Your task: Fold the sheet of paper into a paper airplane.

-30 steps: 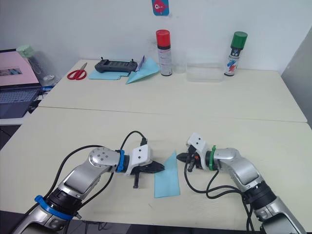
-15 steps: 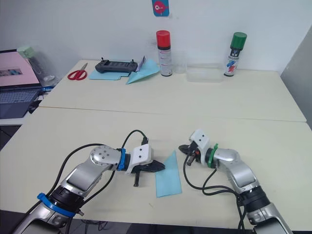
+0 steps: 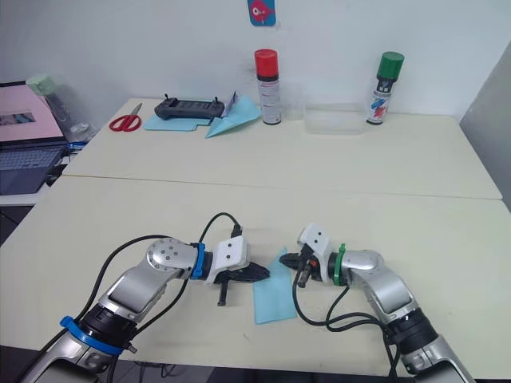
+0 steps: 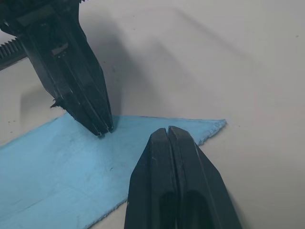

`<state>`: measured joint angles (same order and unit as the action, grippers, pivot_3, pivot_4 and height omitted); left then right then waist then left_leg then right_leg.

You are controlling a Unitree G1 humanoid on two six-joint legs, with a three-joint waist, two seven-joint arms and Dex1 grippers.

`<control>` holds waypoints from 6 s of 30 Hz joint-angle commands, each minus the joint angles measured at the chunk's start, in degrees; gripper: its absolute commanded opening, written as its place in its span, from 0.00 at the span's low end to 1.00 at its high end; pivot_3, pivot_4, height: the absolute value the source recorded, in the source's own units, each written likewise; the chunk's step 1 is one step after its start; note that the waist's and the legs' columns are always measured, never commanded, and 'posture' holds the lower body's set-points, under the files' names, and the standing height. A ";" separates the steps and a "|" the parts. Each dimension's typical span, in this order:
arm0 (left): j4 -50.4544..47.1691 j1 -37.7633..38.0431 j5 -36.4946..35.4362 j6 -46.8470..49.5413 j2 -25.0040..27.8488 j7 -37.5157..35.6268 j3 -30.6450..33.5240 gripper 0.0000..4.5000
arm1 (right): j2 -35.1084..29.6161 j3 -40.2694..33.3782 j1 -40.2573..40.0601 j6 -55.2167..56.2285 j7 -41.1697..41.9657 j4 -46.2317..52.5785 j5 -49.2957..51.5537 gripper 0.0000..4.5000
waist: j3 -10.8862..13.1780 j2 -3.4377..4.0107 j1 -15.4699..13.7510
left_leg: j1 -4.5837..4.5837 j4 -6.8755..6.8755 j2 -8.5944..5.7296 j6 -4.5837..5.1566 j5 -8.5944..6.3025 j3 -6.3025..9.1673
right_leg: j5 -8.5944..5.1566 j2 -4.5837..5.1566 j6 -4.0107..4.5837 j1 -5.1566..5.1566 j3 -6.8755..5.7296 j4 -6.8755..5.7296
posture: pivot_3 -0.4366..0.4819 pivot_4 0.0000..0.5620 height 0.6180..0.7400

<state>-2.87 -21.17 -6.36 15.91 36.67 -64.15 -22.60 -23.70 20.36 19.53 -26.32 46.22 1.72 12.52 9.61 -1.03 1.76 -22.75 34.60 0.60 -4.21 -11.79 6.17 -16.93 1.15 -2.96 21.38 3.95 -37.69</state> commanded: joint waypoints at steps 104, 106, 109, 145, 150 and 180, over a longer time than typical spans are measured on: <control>39.19 -21.99 3.98 -60.68 -5.67 -18.25 1.47 0.99 | -9.44 -1.76 -2.47 -18.42 11.77 10.78 12.12 0.00 | 0.32 -0.22 0.02 | -0.20 0.22 -0.01 -0.01 -0.02 0.05 | 0.18 -0.07 -0.38 0.06 -0.06 -0.21 | 0.48 0.27 1.00; 40.38 -22.60 4.19 -63.26 -5.71 -19.00 1.00 0.99 | -10.56 -2.16 -2.36 -20.10 12.63 12.72 13.81 0.00 | 0.50 -0.29 -0.21 | -0.24 0.24 -0.04 -0.01 -0.02 0.08 | 0.18 -0.06 -0.38 0.06 -0.08 -0.19 | 0.48 0.27 1.00; 43.58 -24.09 5.32 -66.93 -5.80 -19.65 0.61 0.99 | -10.46 -1.84 -2.06 -20.44 11.70 12.97 13.73 0.00 | 0.61 -0.36 -0.01 | -0.29 0.23 -0.02 -0.01 -0.02 0.10 | 0.18 -0.07 -0.38 0.13 -0.10 -0.19 | 0.48 0.27 1.00; 42.90 -22.58 0.25 -74.98 -9.59 -25.39 -4.17 0.33 | -9.03 -0.88 -1.73 -19.01 10.15 10.54 11.87 0.00 | 0.71 -0.39 0.20 | -0.23 0.28 0.01 0.00 -0.02 0.10 | 0.18 -0.12 -0.39 0.12 -0.09 -0.36 | 0.48 0.27 1.00; 43.47 -22.64 0.75 -76.10 -9.85 -24.14 -4.62 0.00 | -8.01 -3.12 -2.10 -19.76 8.56 11.89 13.00 0.00 | 0.71 -0.39 0.21 | -0.23 0.29 0.01 0.00 -0.02 0.10 | 0.18 -0.12 -0.39 0.12 -0.09 -0.38 | 0.48 0.27 1.00; -21.43 -8.01 16.08 28.07 3.01 3.37 -4.17 0.00 | -4.74 -15.06 -7.08 -9.73 -9.47 17.33 7.04 0.00 | 1.08 -0.19 1.35 | -0.23 0.31 0.07 -0.01 -0.01 0.10 | -0.20 -0.21 -0.12 0.51 -0.07 -1.28 | 0.48 0.27 1.00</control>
<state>-22.23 -29.18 9.13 43.60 39.99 -62.00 -26.29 -28.13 7.05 12.28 -37.40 36.34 18.20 19.17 10.69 -1.22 3.11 -22.98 34.91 0.66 -4.22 -11.80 6.27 -17.12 0.95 -3.08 21.89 3.89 -38.97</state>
